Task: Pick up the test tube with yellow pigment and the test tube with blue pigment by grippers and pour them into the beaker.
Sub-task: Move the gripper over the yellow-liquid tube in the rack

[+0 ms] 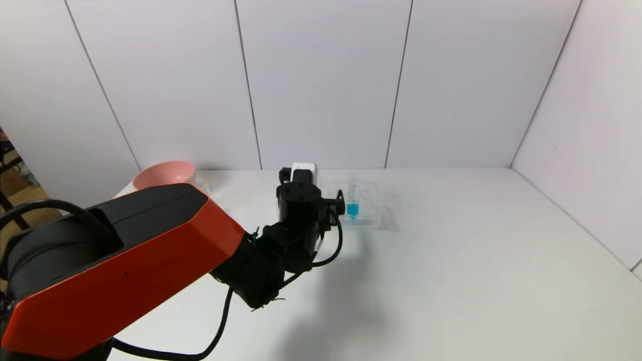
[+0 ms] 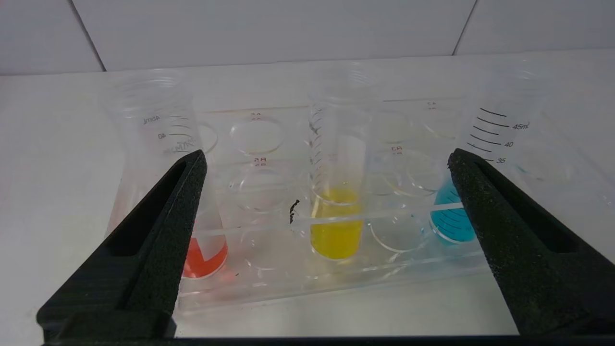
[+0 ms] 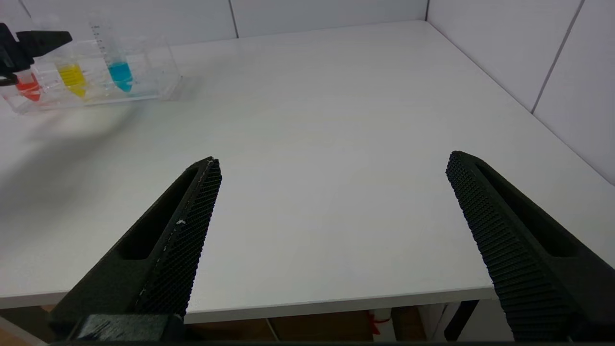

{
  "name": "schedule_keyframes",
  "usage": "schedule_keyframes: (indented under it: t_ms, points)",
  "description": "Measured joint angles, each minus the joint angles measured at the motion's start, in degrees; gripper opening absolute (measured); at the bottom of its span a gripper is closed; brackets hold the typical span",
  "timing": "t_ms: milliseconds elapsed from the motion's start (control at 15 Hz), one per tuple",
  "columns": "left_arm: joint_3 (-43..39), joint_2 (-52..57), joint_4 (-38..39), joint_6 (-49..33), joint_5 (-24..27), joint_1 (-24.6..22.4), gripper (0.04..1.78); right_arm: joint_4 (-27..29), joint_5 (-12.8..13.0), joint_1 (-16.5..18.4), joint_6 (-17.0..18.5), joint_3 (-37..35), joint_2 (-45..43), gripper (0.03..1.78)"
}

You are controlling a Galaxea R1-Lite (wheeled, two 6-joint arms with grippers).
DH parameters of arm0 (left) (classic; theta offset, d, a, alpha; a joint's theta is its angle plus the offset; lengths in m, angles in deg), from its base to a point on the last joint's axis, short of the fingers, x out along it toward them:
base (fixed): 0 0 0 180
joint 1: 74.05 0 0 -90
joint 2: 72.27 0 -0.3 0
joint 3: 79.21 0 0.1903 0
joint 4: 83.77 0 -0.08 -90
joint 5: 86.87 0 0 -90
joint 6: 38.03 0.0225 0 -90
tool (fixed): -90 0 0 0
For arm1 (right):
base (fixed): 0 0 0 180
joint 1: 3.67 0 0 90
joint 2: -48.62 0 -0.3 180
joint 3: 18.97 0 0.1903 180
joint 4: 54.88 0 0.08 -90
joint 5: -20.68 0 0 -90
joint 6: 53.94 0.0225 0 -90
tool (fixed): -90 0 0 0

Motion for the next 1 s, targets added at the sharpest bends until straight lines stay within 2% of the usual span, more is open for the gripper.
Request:
schedule_keyframes:
  t_ms: [1000]
  points:
    - [5.35, -3.45, -2.68, 0.18, 0.35, -2.15, 1.73, 0.0, 0.0, 0.0, 0.0, 0.0, 0.0, 1.71]
